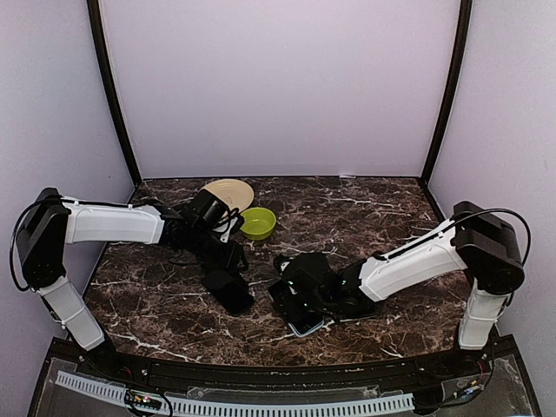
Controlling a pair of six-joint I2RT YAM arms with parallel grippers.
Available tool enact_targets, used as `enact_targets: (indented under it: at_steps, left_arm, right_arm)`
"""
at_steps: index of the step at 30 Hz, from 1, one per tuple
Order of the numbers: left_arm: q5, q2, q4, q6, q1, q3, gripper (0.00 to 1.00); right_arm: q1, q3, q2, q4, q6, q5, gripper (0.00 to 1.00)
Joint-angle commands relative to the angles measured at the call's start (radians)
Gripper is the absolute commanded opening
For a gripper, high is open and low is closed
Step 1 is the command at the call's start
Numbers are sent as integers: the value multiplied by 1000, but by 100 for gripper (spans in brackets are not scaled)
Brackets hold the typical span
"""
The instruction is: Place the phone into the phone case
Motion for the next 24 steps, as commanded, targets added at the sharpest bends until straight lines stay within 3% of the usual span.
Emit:
enact_targets:
  at_steps: [1, 4, 7, 9, 15, 18, 20, 22, 24]
  left_arm:
    - [-10, -29, -14, 19, -4, 9, 44]
    - [-18, -28, -22, 25, -5, 16, 44]
    - [-18, -27, -25, 25, -4, 18, 44]
    - [-26, -24, -32, 25, -5, 22, 43]
    - [-79, -26, -72, 64, -28, 51, 44]
    - [-97, -51, -69, 156, -87, 50, 44]
    - [-75, -68, -47, 213, -118, 32, 43]
    - [-2, -81, -33, 260, -135, 5, 37]
    - [76, -82, -34, 289, -152, -13, 32]
  right_arm:
    - [-7, 23, -2, -29, -1, -22, 44]
    - [-8, 53, 4, -95, 19, 1, 72]
    - [-9, 75, -8, -155, 42, 13, 93]
    - [-9, 89, -22, -190, 46, 12, 98]
    - [-17, 152, -86, -312, 37, 15, 99]
    - [-37, 136, -142, -367, 47, -7, 97]
    - [-57, 100, -178, -389, 65, -29, 82]
    - [-72, 53, -202, -387, 84, -59, 60]
    - [-84, 7, -213, -356, 101, -100, 48]
